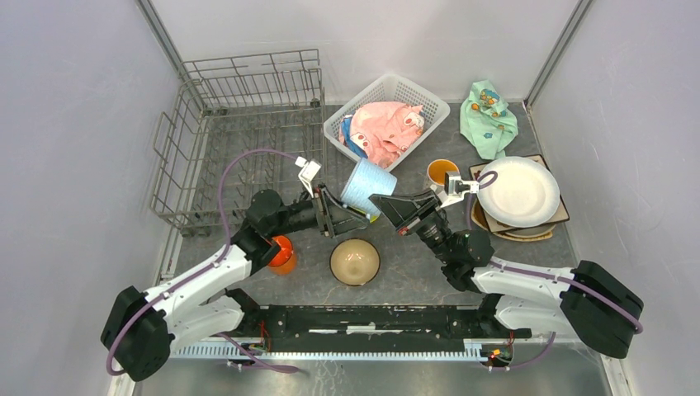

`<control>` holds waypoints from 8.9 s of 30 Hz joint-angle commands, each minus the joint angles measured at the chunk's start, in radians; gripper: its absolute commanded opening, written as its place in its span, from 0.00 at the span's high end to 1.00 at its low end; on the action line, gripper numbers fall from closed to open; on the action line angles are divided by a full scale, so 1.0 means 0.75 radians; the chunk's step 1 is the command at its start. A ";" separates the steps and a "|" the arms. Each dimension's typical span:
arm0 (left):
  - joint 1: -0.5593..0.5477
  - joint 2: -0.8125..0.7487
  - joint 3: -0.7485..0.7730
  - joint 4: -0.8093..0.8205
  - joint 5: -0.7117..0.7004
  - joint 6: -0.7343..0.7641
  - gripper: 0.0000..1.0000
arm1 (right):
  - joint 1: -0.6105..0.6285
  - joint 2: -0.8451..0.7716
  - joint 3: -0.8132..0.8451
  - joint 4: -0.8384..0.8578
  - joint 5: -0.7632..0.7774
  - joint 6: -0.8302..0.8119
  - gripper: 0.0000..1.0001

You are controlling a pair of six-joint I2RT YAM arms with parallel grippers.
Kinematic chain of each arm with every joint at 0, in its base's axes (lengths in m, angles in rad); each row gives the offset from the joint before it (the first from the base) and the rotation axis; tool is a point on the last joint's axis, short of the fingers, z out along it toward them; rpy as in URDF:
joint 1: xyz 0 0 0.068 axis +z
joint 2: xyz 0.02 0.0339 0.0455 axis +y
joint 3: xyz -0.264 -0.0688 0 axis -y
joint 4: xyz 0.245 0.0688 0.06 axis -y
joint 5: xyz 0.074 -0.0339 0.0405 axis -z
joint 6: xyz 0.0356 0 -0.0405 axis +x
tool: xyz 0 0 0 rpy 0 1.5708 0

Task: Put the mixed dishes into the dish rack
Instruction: Turn the cup upside down in the dish rack, then pick up the cup at the center of the board.

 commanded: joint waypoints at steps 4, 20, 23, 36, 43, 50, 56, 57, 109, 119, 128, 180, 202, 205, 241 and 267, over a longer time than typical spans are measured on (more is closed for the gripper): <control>-0.002 -0.055 0.050 -0.016 -0.013 -0.004 0.64 | -0.004 -0.020 0.072 0.224 -0.025 -0.002 1.00; 0.000 -0.269 0.119 -0.369 -0.481 0.280 0.98 | -0.003 -0.279 -0.014 -0.312 -0.017 -0.186 0.02; 0.001 -0.303 0.198 -0.530 -0.613 0.432 0.98 | -0.003 -0.380 -0.002 -0.544 -0.056 -0.304 0.02; 0.008 -0.001 0.799 -1.219 -1.240 0.971 0.98 | -0.004 -0.860 -0.015 -1.293 0.063 -0.767 0.02; 0.094 0.193 0.999 -1.305 -1.384 1.050 0.98 | -0.003 -0.990 -0.024 -1.587 0.177 -0.867 0.02; 0.416 0.285 1.046 -1.228 -1.185 1.199 0.98 | -0.003 -0.973 0.063 -1.813 0.243 -0.919 0.02; 0.479 0.332 1.123 -1.190 -1.156 1.273 0.98 | -0.003 -0.972 0.133 -1.961 0.322 -0.925 0.02; 0.494 0.341 1.119 -1.181 -1.151 1.260 0.98 | -0.004 -0.984 0.132 -1.954 0.316 -0.920 0.02; 0.795 1.065 1.536 -1.095 -0.477 1.488 0.98 | -0.004 -0.970 0.127 -1.966 0.151 -0.850 0.02; 0.797 1.127 1.449 -1.064 -0.399 1.471 0.98 | -0.003 -0.964 0.133 -1.962 0.180 -0.840 0.02; 0.797 1.184 1.433 -1.082 -0.376 1.469 0.98 | -0.004 -0.943 0.165 -1.975 0.167 -0.861 0.02; 0.795 1.299 1.397 -1.098 -0.268 1.377 0.58 | -0.004 -0.990 0.083 -1.919 0.150 -0.852 0.02; 0.794 1.079 1.379 -1.108 -0.443 1.233 0.18 | -0.004 -0.745 0.186 -2.105 0.300 -0.679 0.02; 0.794 1.025 1.373 -1.137 -0.465 1.190 0.00 | -0.003 -0.662 0.231 -2.192 0.429 -0.562 0.02; 0.675 -0.010 0.457 -1.111 -0.519 0.789 0.00 | -0.466 0.420 1.023 -2.320 0.756 -0.806 0.44; 0.673 -0.084 0.427 -1.134 -0.551 0.835 0.00 | -0.730 0.760 1.213 -2.328 0.510 -0.370 0.48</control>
